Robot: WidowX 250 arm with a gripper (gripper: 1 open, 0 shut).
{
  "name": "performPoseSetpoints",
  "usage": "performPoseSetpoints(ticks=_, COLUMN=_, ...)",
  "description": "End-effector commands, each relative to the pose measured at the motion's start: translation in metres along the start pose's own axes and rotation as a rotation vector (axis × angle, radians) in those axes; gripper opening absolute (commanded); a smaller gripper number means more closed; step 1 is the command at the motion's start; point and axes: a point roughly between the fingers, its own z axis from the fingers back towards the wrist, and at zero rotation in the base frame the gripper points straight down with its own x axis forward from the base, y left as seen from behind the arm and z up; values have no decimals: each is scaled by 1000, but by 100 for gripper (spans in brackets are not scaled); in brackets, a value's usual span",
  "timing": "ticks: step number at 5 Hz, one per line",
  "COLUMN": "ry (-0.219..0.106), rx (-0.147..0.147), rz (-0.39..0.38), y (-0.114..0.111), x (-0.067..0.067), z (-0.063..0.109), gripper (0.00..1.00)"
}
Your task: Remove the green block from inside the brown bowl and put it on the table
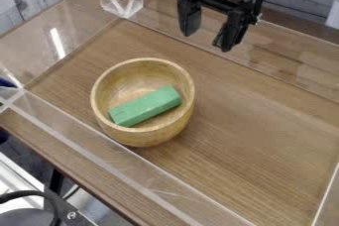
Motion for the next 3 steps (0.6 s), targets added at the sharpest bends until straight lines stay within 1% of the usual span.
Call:
performPoseSetpoints(ticks=1, ry=19, rx=12, rz=-12, y=17, x=-19, z=-10, gripper=100)
performPoseSetpoints(ticks=2, ry=27, rx=26, rz=-83, y=31, x=-40, z=-18, gripper=100)
performPoseSetpoints(ticks=3, ry=25, rx=37, rz=-137, y=45, x=-63, z=-27, gripper=100)
